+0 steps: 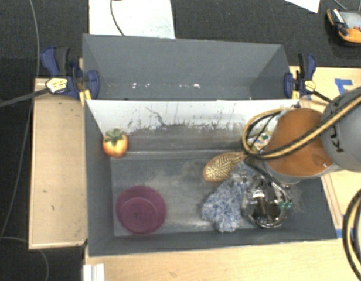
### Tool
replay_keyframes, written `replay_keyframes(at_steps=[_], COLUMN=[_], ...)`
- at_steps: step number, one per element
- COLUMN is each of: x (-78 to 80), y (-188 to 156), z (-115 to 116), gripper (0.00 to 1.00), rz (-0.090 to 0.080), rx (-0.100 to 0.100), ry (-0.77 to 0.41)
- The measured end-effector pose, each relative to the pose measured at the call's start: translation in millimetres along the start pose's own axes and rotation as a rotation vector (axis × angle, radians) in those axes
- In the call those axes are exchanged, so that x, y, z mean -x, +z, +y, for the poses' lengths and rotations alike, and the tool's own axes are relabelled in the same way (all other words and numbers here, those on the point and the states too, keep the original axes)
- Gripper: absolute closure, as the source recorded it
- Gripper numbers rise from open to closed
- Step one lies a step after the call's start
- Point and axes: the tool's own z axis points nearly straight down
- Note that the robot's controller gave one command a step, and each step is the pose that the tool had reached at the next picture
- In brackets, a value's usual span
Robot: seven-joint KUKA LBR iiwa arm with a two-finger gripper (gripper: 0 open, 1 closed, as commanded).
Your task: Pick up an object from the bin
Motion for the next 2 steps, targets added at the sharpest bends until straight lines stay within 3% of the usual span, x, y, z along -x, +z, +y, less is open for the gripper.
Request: replay_keyframes(at_steps=[1, 2], x=[1.3, -18.8], y=[-19.3, -93.8], z=[2.5, 5.7], gripper=[1.00, 1.00], rz=[-0.005, -0.009], rx=[-0.001, -0.001], ry=[0.010, 0.000])
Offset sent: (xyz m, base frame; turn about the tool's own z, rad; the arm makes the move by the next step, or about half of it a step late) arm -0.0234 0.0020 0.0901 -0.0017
